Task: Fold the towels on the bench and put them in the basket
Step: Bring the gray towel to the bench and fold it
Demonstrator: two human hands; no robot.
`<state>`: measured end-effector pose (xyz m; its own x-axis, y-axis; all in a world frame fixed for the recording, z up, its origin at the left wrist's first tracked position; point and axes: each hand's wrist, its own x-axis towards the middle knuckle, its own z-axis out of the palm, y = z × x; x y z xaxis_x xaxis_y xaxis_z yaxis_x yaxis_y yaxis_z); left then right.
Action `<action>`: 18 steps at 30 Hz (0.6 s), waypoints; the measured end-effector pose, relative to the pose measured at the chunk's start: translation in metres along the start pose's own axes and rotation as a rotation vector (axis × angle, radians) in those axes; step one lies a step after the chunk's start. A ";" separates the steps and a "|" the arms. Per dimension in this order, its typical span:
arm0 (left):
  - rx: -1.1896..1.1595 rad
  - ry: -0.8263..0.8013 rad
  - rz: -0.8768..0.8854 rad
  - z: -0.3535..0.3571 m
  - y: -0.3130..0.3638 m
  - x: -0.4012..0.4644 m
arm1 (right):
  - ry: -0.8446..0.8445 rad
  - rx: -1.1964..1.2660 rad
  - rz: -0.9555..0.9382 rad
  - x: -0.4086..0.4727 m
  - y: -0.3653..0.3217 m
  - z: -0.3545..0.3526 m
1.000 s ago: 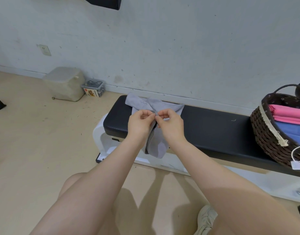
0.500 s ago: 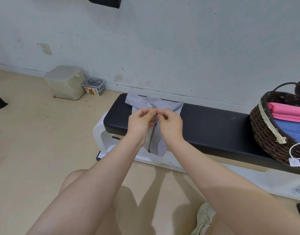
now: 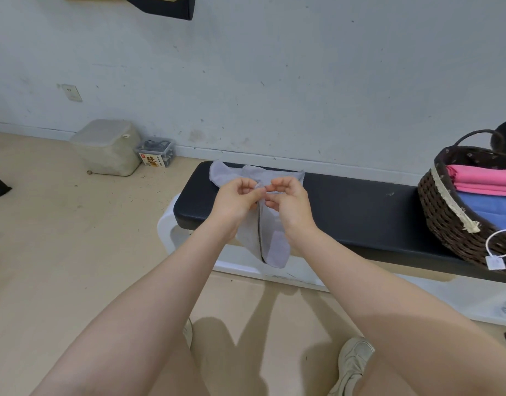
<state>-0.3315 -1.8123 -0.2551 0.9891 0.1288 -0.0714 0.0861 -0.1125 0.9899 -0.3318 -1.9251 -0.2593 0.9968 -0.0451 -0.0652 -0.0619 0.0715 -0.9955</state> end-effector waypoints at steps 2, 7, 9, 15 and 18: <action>0.000 0.036 0.008 -0.002 0.002 0.001 | -0.079 -0.077 -0.046 -0.003 0.002 -0.004; -0.248 0.036 0.008 0.001 0.023 0.001 | -0.073 -0.555 -0.243 -0.007 0.015 -0.009; -0.330 0.056 -0.018 0.002 0.034 0.001 | 0.059 -0.703 -0.322 -0.006 0.019 -0.016; -0.798 0.056 -0.067 -0.004 0.054 0.000 | 0.092 -0.876 -0.218 -0.005 0.031 -0.054; -1.038 0.095 -0.067 -0.011 0.058 0.003 | 0.185 -0.979 -0.187 -0.006 0.028 -0.077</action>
<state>-0.3247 -1.8076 -0.1963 0.9686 0.1860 -0.1647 -0.0494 0.7938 0.6061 -0.3431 -1.9994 -0.2923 0.9765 -0.1317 0.1706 -0.0021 -0.7973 -0.6036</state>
